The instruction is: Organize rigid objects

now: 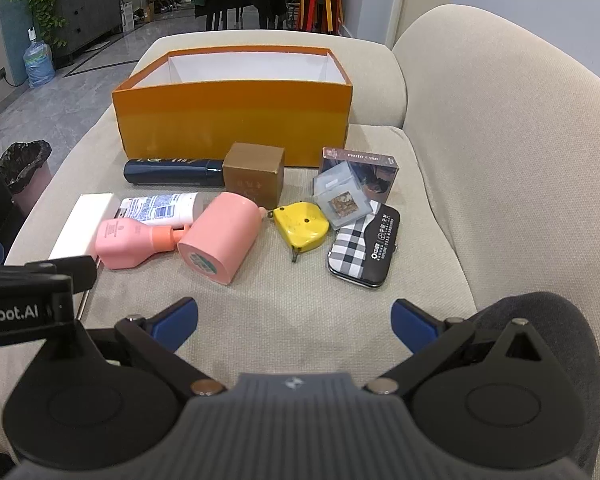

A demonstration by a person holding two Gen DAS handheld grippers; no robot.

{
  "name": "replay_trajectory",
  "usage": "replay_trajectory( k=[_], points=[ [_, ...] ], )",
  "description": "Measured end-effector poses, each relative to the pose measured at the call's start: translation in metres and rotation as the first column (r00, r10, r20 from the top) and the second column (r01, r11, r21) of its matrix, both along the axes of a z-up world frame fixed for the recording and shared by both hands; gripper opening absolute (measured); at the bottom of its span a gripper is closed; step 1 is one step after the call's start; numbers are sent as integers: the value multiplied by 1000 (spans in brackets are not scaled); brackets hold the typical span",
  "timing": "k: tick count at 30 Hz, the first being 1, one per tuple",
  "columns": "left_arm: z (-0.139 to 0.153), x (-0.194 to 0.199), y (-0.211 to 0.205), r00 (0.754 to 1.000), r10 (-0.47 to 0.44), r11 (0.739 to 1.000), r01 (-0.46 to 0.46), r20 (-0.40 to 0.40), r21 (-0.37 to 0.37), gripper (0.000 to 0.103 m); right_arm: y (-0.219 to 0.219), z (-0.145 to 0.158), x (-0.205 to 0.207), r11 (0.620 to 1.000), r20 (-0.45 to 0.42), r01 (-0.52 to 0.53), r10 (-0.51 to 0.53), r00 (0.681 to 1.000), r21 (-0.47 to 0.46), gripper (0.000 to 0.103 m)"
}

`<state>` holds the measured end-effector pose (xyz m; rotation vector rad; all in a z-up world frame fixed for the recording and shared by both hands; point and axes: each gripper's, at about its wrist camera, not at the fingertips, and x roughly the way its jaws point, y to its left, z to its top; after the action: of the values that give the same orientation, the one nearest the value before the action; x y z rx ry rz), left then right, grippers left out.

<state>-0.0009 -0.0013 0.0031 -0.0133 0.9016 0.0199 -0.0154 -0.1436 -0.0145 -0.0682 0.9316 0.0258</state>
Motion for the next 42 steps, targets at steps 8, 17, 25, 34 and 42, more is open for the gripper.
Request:
replay_trajectory(
  k=[8,17,25,34,42],
  points=[
    [1,0,-2,1000,-1,1000,1,1,-1,103,0,0,-1,1000,1,0,0,1000,0,101],
    [2,-1,-4,1000,-5,1000,5,4,1,103,-1,5,-1,1000,3,0,0,1000,-4,101],
    [3,-1,-5,1000,-11,1000,11,5,2,103,-1,6,-1,1000,5,-1,1,1000,-4,101],
    [0,4,-3,1000,-20,1000,20,-1,-5,103,-3,4,2,1000,0,-3,3,1000,-4,101],
    [-6,14,3,1000,-19,1000,19,-14,4,103,-8,0,10,1000,-1,-14,14,1000,-8,101]
  ],
)
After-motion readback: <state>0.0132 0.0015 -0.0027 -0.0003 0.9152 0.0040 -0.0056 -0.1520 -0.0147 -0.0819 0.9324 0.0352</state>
